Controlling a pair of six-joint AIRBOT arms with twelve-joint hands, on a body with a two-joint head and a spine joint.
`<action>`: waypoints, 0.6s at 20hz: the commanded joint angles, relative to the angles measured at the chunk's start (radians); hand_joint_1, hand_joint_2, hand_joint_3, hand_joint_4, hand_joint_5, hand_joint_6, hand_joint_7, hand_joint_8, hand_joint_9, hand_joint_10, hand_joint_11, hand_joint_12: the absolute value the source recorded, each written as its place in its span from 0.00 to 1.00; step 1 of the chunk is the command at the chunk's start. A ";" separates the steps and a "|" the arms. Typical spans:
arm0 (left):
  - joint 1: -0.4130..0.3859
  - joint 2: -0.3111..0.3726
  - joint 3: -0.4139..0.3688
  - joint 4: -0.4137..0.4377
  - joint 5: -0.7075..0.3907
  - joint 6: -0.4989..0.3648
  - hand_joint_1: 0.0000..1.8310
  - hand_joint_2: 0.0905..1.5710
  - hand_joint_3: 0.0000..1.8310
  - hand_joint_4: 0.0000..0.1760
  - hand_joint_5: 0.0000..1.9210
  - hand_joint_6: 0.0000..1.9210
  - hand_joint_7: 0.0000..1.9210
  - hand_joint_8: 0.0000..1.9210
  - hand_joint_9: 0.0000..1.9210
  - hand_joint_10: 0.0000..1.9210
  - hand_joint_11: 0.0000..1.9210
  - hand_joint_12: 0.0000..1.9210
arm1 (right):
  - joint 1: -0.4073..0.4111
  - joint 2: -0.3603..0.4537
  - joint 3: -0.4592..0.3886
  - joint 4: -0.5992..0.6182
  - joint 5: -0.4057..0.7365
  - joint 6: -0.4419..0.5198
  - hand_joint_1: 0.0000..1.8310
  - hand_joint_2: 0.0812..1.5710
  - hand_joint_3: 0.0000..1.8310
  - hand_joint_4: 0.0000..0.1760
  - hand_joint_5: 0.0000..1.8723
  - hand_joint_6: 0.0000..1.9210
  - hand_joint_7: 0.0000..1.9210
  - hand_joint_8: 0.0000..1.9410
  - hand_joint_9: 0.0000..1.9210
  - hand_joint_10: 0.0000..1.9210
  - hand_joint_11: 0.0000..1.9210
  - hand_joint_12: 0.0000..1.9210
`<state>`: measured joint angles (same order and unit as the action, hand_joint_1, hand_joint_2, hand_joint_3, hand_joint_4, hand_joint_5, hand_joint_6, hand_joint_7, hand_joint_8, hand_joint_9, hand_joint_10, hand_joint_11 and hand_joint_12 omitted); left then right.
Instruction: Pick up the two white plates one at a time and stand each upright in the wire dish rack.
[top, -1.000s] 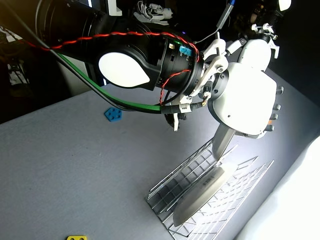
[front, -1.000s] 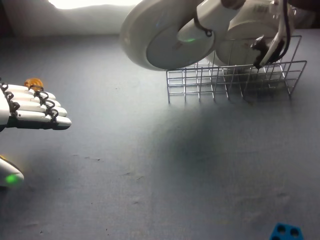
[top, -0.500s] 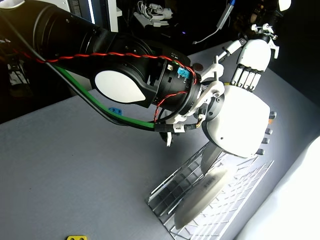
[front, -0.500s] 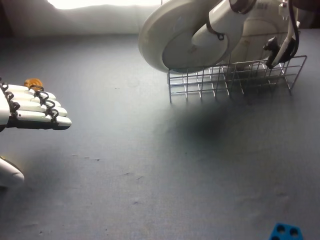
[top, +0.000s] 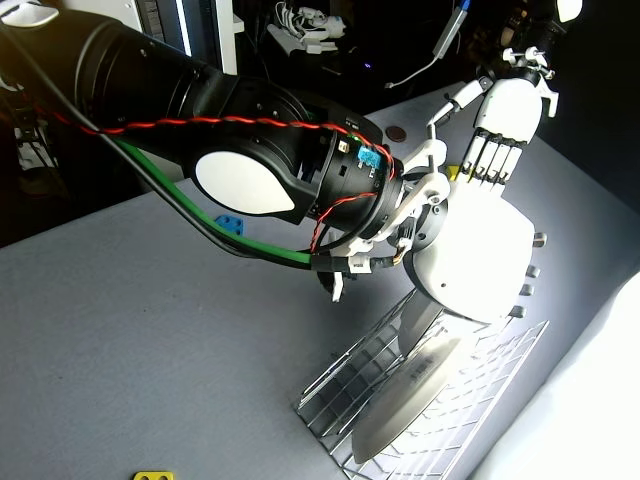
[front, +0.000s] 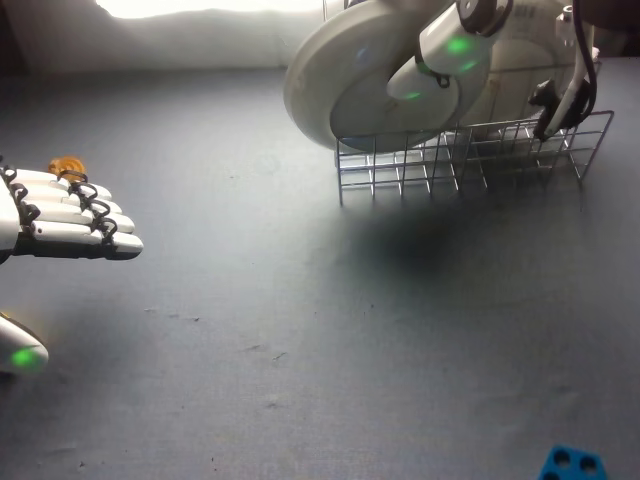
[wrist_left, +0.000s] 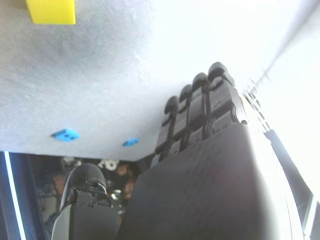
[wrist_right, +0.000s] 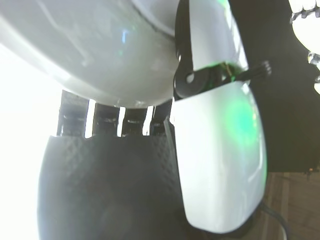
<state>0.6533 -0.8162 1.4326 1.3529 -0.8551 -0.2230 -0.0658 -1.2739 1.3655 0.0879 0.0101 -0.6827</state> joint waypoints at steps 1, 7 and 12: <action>-0.011 0.006 0.002 -0.056 -0.036 -0.002 0.00 0.66 0.00 0.00 0.00 0.00 0.00 0.00 0.00 0.00 0.00 0.00 | 0.009 0.005 0.007 -0.017 0.137 -0.008 0.76 0.66 0.00 0.00 0.53 0.50 0.59 0.34 0.52 0.54 0.45 0.60; -0.011 0.003 0.001 -0.056 -0.036 -0.002 0.00 0.66 0.00 0.00 0.00 0.00 0.00 0.00 0.00 0.00 0.00 0.00 | 0.007 -0.003 0.015 -0.071 0.136 -0.008 0.76 0.67 0.00 0.00 0.52 0.52 0.57 0.37 0.51 0.56 0.45 0.61; -0.011 0.003 0.000 -0.055 -0.036 -0.002 0.00 0.67 0.00 0.00 0.00 0.00 0.00 0.00 0.00 0.00 0.00 0.00 | 0.002 -0.019 0.037 -0.082 0.133 -0.008 0.76 0.66 0.00 0.00 0.54 0.49 0.59 0.36 0.52 0.54 0.46 0.59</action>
<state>0.6521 -0.8185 1.4322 1.3537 -0.8547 -0.2230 -0.0742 -1.3003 1.3972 0.0235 0.0017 -0.6785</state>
